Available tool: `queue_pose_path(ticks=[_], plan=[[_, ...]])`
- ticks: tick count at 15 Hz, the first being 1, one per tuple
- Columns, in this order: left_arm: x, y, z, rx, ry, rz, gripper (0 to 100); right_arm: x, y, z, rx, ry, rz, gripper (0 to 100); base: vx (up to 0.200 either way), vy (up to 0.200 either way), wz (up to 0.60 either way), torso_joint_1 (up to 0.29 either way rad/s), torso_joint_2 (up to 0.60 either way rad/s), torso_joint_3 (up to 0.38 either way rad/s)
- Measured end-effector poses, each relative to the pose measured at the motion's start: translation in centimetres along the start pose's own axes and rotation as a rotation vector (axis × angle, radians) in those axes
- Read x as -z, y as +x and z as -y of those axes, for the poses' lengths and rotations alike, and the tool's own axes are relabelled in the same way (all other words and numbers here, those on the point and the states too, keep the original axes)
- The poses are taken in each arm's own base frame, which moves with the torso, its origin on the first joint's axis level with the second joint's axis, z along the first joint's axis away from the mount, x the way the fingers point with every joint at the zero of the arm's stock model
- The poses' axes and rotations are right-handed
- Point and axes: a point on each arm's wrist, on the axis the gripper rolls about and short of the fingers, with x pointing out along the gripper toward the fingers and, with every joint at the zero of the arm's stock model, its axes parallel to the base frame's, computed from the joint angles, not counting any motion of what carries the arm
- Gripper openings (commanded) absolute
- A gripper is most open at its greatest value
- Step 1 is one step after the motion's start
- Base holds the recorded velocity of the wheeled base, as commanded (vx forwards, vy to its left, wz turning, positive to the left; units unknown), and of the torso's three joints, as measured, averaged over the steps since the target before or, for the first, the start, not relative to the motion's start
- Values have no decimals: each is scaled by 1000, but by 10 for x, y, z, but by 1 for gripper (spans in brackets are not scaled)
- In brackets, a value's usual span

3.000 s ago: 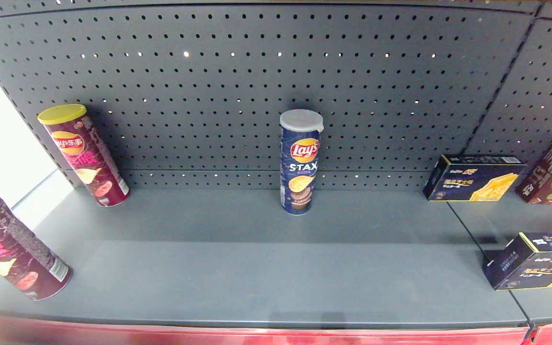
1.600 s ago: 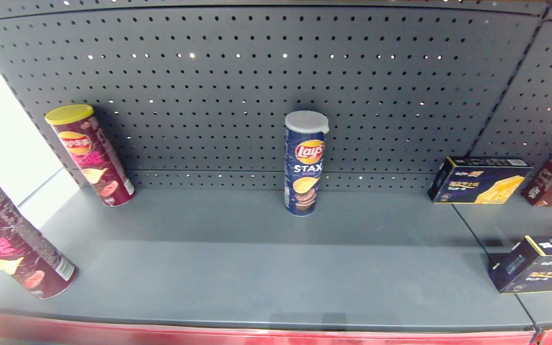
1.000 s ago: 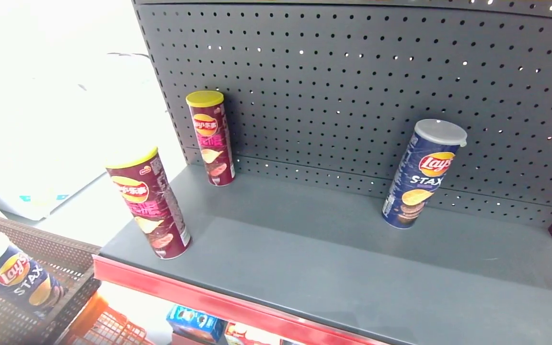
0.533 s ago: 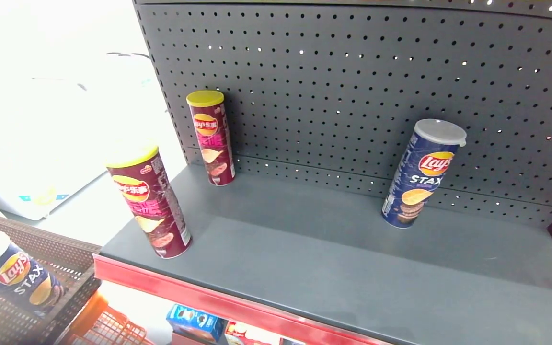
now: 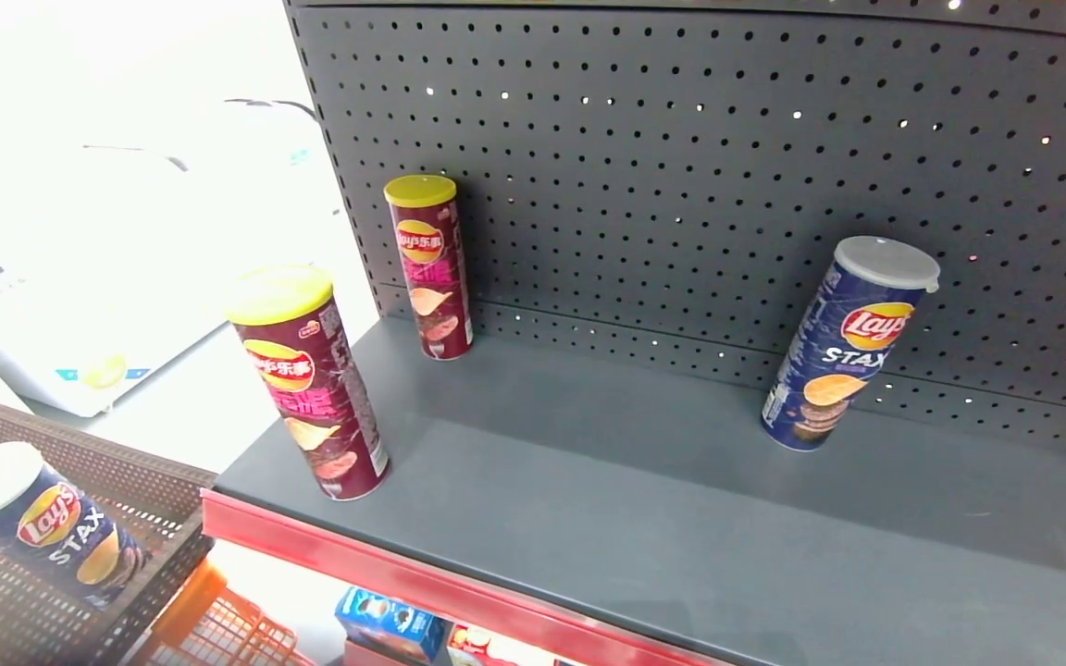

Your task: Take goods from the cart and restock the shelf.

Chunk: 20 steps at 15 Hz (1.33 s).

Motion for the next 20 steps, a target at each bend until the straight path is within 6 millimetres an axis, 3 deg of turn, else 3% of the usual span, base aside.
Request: queue_pose_path(ticks=[8, 14, 20], plan=[[-1, 0, -1, -51, 6, 6, 100, 0, 0, 0, 0, 0, 0, 100, 0, 0, 0, 0, 0, 0], [-37, -6, -3, -157, 55, -12, 100, 0, 0, 0, 0, 0, 0, 100, 0, 0, 0, 0, 0, 0], [-74, 31, -7, -342, 93, -219, 100, 0, 0, 0, 0, 0, 0, 100, 0, 0, 0, 0, 0, 0]])
